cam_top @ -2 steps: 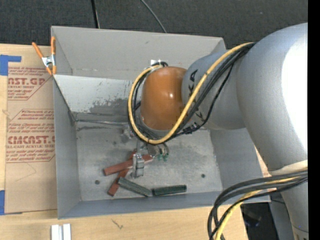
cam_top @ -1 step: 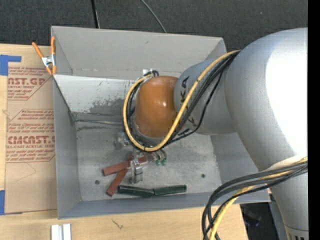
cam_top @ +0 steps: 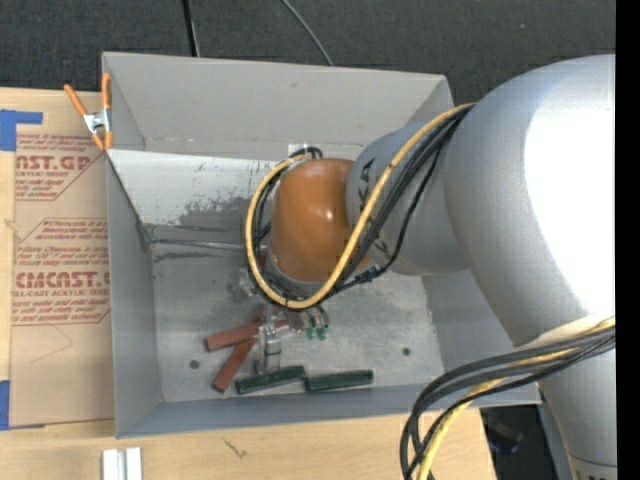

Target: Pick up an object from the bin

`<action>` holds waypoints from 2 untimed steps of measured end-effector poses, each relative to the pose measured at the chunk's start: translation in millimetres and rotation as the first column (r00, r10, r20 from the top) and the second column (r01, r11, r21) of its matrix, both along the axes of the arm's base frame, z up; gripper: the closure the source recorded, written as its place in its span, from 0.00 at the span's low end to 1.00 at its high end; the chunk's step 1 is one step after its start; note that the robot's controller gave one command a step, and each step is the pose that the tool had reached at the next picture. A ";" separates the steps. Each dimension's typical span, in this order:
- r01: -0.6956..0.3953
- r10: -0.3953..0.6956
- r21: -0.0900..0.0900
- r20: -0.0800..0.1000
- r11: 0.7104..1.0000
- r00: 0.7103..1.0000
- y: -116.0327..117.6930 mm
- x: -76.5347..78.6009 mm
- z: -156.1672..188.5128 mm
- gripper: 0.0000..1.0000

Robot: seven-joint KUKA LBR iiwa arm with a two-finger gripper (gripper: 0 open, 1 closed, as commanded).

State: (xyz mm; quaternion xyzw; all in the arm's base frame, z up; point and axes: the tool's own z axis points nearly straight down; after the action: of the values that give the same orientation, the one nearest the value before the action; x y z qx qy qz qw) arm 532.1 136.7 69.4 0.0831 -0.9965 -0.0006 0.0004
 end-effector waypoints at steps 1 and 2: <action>-0.094 0.094 0.000 0.003 0.996 0.996 0.1 9.1 -0.2 0.00; -0.009 0.009 0.001 0.007 1.000 1.000 0.5 2.6 1.1 1.00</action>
Offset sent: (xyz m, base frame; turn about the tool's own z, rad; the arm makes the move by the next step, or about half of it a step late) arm 0.0000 0.0000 0.0000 0.0000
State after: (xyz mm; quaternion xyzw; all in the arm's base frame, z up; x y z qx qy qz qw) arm 534.7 137.2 70.5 0.0877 -0.9961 -0.0010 -0.0029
